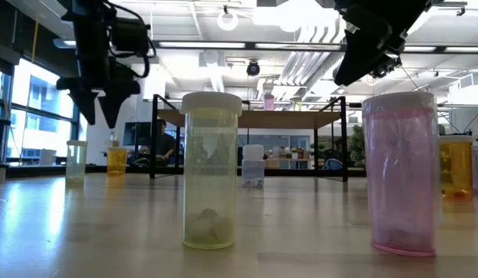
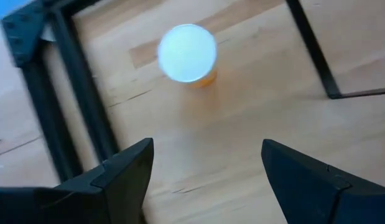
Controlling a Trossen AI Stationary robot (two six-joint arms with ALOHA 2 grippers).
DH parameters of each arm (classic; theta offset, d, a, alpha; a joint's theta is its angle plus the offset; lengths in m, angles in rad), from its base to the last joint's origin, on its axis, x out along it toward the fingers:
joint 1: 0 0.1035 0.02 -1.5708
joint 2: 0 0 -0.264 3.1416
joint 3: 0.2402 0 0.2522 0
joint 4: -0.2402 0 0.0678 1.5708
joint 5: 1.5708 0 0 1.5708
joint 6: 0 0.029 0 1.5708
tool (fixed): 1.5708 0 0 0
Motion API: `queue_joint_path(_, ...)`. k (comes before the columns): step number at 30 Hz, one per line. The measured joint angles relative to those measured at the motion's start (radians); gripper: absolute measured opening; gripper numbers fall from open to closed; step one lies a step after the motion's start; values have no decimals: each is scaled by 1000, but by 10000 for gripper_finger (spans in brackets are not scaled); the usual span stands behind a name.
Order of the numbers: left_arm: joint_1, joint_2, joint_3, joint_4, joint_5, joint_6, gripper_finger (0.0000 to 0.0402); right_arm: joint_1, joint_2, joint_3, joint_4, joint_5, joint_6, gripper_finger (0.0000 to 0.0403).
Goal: Pick and place medicine bottles onto shelf by color
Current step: Put the top orange pill bottle on the shelf
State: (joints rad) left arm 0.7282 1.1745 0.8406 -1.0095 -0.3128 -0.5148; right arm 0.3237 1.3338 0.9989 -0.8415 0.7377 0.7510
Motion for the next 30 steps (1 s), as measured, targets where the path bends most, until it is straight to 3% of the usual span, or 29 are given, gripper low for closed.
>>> queue_joint_path(7,61,37,0,124,144,81,287,0,0,0,3,-1,0,183)
queue_joint_path(18,237,38,0,153,176,107,287,0,0,0,33,0,-22,183)
queue_joint_path(22,258,39,0,188,220,82,287,0,0,0,74,1,-64,183)
queue_joint_path(30,258,71,0,224,200,18,287,0,0,0,113,0,-105,183)
